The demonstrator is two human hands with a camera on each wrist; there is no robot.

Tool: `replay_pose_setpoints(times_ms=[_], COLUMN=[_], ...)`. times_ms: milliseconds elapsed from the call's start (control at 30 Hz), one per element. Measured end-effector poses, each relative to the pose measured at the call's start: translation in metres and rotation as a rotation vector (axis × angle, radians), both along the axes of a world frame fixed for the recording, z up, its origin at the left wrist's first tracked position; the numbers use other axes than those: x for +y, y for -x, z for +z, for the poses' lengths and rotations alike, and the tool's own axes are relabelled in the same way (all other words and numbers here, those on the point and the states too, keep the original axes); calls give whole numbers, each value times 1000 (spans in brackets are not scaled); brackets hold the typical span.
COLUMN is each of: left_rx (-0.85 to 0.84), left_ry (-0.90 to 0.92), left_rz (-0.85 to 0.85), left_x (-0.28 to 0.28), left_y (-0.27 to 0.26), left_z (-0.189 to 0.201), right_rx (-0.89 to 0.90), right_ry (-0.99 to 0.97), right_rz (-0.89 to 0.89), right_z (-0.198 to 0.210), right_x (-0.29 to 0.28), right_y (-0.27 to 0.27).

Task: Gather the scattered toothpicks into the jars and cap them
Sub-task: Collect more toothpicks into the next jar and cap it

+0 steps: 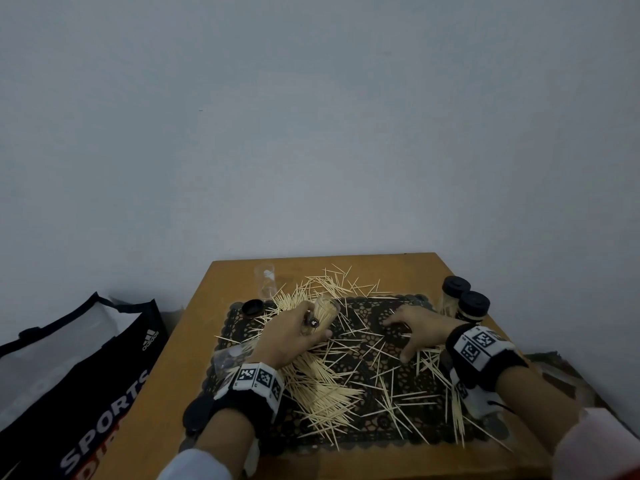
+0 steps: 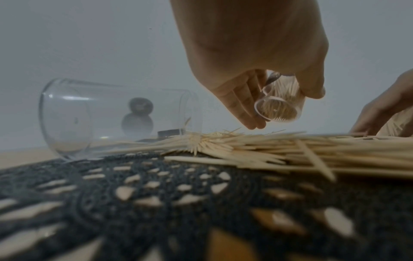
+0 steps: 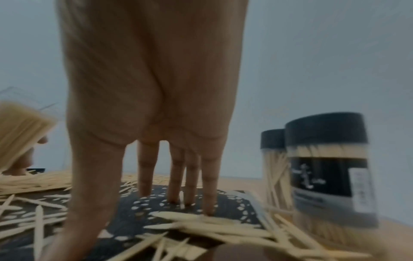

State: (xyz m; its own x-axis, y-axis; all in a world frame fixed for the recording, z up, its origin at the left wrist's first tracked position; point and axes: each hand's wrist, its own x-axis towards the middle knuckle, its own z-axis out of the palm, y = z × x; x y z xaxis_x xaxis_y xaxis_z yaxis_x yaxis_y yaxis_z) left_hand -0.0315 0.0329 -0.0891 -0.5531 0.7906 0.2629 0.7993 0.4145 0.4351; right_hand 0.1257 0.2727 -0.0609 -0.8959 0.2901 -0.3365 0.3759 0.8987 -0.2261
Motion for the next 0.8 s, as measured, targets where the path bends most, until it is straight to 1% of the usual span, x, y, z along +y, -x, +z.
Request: replay_pose_setpoints(times_ms=[100,200,267,433,567,800], left_rx=[-13,-11,-8,-11,-12,-17], left_ry=[-1,1,3,8,17,31], left_rz=[-4,-10,-12,-17,-16,-14], left_x=[0,-1,-1,-1,-1,0], left_y=[0,0,1,2,2,2], left_z=[0,-1,-2,-4,-4,-3], right_rx=[38,-51,-76,0,58,75], right_ry=[0,-55,-83,-86,-115,-144], right_rz=[-36,-113,-141,-125,-145,-115], right_z=[2,8,10,9,9,4], right_x=[9,14,14,9,2,0], right_y=[-8,-19,-24,-24,-22,-19])
